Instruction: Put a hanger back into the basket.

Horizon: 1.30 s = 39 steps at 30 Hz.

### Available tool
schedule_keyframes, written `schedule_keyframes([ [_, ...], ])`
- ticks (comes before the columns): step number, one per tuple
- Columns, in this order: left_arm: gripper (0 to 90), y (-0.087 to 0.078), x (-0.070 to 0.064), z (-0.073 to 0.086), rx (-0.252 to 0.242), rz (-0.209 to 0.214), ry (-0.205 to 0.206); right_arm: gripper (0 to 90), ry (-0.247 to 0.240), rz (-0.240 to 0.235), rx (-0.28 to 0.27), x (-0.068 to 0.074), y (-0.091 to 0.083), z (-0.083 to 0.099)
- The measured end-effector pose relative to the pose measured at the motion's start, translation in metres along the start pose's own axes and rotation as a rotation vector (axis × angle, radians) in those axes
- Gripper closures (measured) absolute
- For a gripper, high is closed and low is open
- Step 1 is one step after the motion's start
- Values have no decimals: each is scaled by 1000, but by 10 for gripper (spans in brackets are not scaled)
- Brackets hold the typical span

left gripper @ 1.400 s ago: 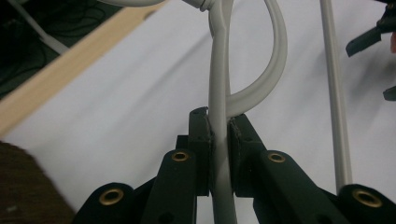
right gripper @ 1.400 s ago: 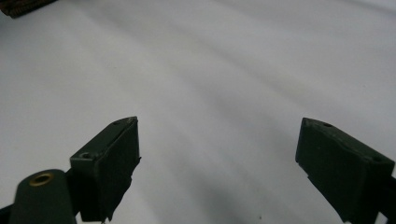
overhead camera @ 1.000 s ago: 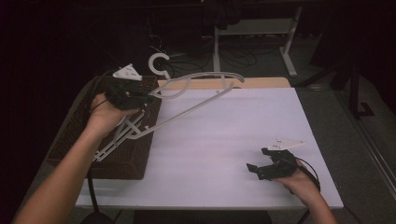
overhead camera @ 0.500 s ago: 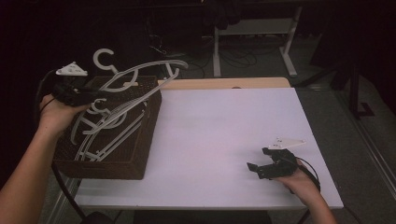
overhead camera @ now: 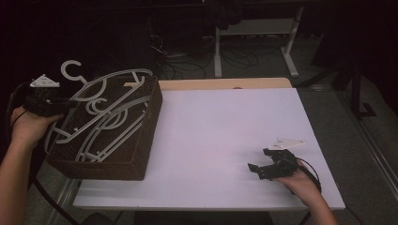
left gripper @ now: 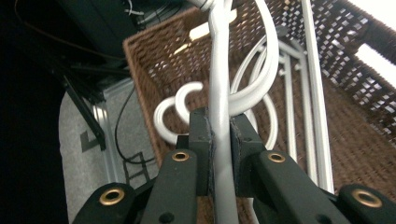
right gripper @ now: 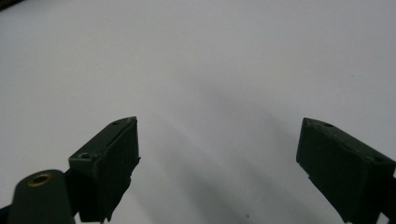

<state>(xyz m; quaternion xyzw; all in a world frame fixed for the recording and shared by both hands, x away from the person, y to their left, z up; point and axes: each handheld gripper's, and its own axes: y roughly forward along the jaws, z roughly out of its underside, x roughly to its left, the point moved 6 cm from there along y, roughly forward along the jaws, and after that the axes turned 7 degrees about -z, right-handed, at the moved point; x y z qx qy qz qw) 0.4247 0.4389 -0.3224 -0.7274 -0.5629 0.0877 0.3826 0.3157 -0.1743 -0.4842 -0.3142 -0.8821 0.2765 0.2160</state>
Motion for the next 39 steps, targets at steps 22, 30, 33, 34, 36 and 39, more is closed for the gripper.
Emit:
schedule_keyframes([
  [22,810,53,-32,27,146,59,17,126,5,2,-8,0,-1,-1],
  [30,582,56,-38,38,143,141,-33,126,14,-6,-21,-2,-3,-1],
  [33,535,52,-38,33,98,171,-72,126,15,-7,-28,-2,-4,-1],
  [34,517,51,-39,32,90,174,-72,126,14,-7,-31,-2,-4,-2],
  [36,485,47,-42,28,60,199,-79,126,10,-4,-32,-2,-4,-3],
  [39,422,39,-48,20,7,243,-98,126,5,-5,-32,0,-4,-4],
])
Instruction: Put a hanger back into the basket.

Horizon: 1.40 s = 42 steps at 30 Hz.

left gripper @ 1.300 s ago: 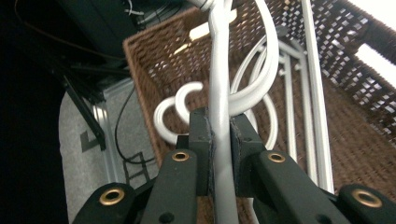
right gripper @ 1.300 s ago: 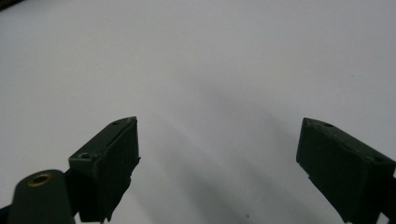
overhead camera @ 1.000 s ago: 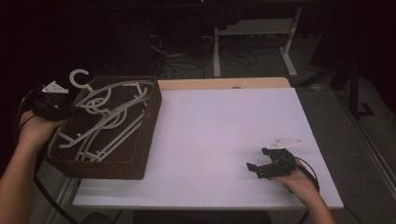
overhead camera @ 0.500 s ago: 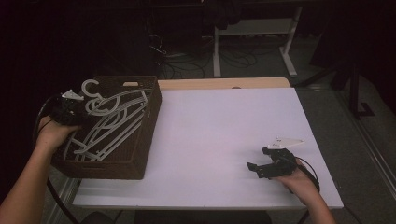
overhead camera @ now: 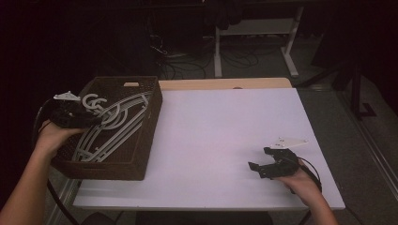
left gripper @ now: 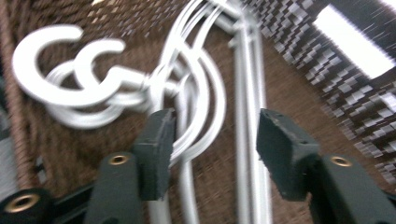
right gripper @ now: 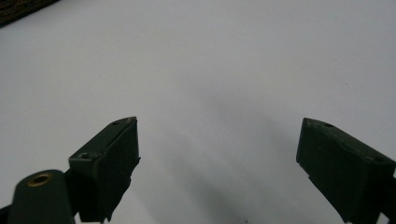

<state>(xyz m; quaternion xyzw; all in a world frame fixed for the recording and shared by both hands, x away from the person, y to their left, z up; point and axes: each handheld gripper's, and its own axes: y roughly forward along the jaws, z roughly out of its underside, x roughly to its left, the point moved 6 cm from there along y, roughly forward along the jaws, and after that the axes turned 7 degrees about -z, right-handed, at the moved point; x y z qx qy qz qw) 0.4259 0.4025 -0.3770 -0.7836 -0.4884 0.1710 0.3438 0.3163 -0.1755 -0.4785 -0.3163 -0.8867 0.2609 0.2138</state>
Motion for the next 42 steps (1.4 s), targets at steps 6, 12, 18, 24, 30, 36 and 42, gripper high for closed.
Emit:
schedule_keyframes([
  [6,320,-12,-29,-13,-87,124,19,126,-16,0,-7,4,-2,-6],
  [12,257,-19,-63,-26,-172,223,39,126,-32,-1,-19,6,-8,-16],
  [18,218,-18,-96,-29,-214,298,58,127,-42,0,-41,6,-15,-28],
  [24,189,-14,-126,-27,-240,349,80,126,-54,-18,-72,8,-20,-44],
  [30,146,-11,-146,-23,-275,380,90,96,-82,-32,-80,10,-23,-62],
  [36,66,-10,-156,-20,-308,408,87,42,-105,-62,-82,13,-24,-81],
  [42,21,-10,-160,-20,-323,414,102,24,-112,-81,-98,15,-28,-91],
])
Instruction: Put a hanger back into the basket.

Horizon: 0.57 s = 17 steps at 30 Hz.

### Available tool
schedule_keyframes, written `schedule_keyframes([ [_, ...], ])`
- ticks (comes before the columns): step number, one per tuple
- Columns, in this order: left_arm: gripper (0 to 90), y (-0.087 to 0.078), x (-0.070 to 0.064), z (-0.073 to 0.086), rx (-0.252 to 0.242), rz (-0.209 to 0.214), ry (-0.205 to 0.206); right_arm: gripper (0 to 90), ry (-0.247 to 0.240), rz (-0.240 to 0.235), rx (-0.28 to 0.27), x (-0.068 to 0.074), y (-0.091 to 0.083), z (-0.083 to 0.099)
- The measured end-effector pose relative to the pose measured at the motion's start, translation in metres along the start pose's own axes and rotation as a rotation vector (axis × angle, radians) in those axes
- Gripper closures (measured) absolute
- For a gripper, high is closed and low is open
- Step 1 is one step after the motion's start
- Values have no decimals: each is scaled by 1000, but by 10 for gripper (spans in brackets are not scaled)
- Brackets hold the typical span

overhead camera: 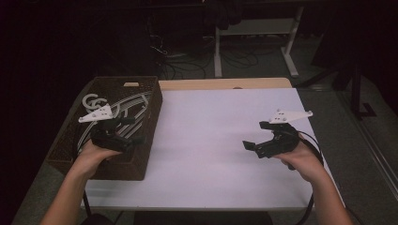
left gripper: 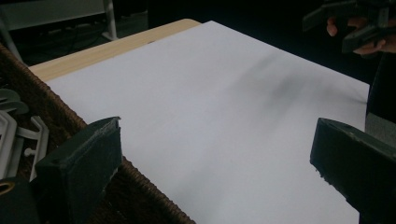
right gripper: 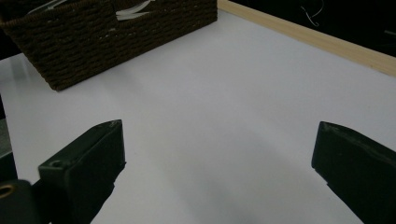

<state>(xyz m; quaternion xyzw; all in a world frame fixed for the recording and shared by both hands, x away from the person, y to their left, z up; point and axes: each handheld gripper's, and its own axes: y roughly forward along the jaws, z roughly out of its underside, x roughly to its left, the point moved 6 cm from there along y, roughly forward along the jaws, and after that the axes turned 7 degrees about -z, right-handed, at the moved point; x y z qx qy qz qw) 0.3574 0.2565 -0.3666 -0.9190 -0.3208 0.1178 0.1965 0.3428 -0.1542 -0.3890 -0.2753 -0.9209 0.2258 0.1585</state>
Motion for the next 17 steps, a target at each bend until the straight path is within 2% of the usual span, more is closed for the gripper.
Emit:
schedule_keyframes([
  [12,23,1,-4,0,2,14,10,19,-8,3,-27,-2,-2,-8],
  [17,45,-5,-12,-5,-21,11,19,19,-3,4,-40,-3,-4,-6],
])
